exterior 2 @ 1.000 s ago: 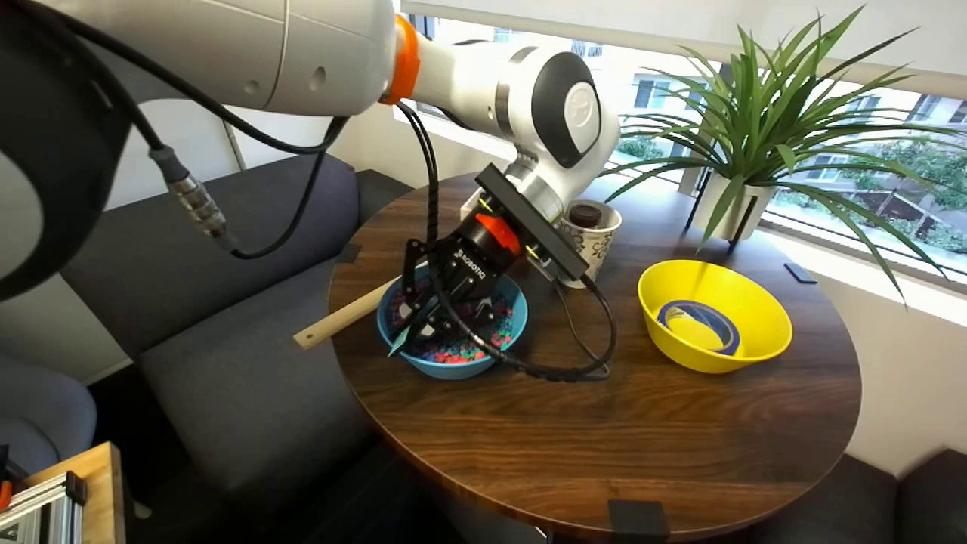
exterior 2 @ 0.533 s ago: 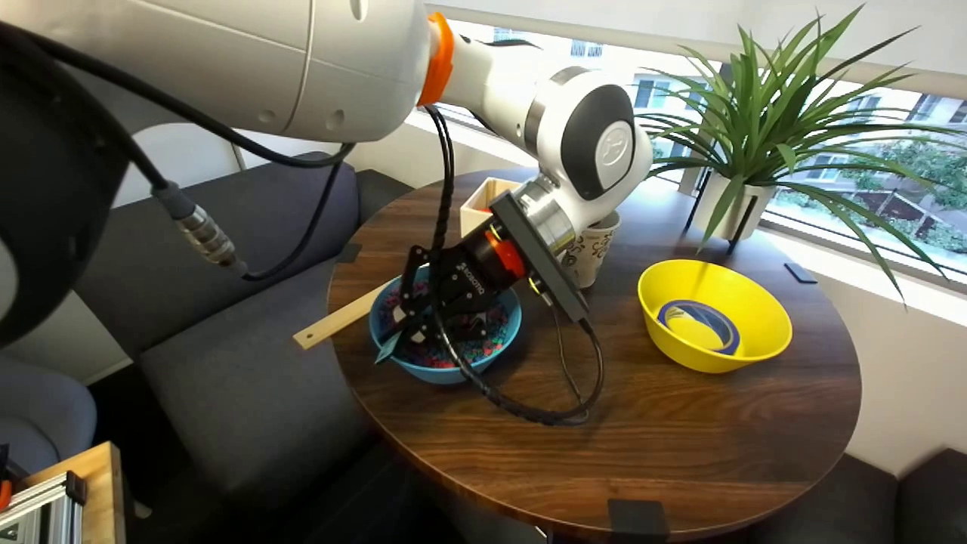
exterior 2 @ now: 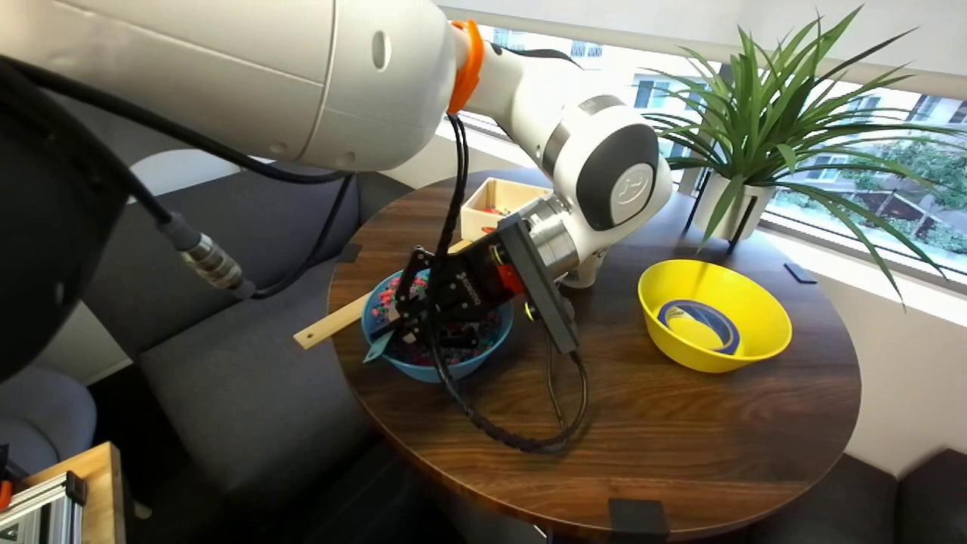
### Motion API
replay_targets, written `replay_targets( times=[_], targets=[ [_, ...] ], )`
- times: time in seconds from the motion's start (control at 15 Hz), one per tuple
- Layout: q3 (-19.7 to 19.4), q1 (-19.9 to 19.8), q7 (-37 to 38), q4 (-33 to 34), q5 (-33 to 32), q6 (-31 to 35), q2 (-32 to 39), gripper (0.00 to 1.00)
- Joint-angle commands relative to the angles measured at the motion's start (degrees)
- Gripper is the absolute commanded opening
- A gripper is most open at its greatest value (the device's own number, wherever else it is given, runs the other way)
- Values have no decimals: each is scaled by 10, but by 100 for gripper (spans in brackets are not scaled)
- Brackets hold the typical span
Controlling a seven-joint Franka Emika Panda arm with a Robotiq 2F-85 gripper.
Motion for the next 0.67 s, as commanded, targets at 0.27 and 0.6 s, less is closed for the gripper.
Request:
replay_targets(
  times=[0.27, 0.6],
  targets=[
    [58, -74, 54, 7, 76, 0, 21, 2],
    [128, -143, 93, 22, 94, 0, 28, 2]
  ],
)
